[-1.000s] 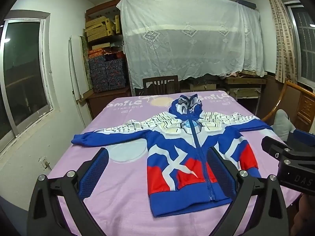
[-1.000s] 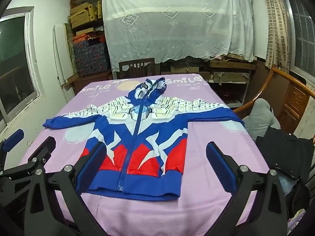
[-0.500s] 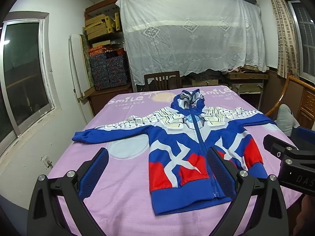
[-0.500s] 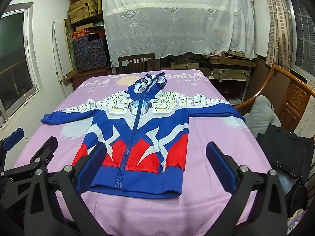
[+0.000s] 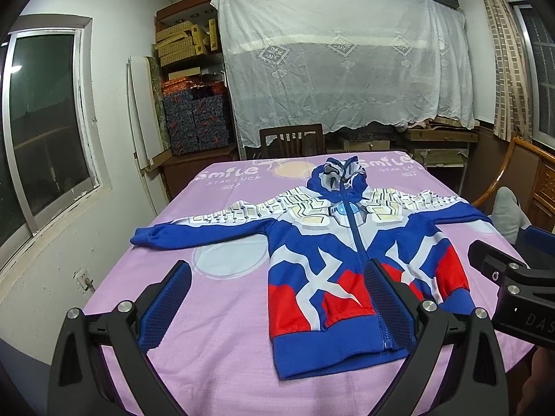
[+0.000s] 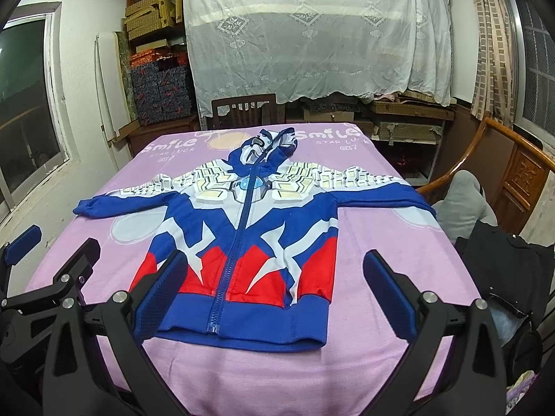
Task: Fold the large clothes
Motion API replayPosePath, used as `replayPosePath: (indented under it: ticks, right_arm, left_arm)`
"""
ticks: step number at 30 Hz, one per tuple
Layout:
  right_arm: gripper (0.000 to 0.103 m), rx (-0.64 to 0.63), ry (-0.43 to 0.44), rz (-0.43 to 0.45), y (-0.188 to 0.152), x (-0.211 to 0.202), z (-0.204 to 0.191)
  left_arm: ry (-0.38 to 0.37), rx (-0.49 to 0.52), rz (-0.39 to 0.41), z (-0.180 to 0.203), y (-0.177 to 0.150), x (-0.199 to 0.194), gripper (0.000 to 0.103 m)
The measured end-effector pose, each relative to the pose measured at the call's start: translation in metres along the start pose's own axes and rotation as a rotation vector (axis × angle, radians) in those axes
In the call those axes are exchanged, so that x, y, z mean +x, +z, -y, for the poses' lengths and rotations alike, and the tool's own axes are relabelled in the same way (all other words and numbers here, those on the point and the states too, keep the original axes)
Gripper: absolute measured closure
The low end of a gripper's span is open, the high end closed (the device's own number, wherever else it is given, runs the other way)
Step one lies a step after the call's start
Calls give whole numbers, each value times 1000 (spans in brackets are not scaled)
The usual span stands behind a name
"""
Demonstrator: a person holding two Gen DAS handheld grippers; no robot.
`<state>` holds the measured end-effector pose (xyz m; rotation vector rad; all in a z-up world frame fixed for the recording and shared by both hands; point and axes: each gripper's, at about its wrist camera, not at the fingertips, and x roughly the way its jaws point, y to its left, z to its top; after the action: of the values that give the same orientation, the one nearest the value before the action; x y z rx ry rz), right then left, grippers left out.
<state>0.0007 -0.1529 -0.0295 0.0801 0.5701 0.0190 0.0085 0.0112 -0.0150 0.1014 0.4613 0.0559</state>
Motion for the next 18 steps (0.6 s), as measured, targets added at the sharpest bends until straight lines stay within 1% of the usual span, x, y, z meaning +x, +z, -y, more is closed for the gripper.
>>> replayPosePath:
  ticks: [18]
  right_arm:
    - [4, 22, 5, 13, -1, -5, 7]
  left_arm:
    - [2, 13, 3, 5, -1, -1, 3]
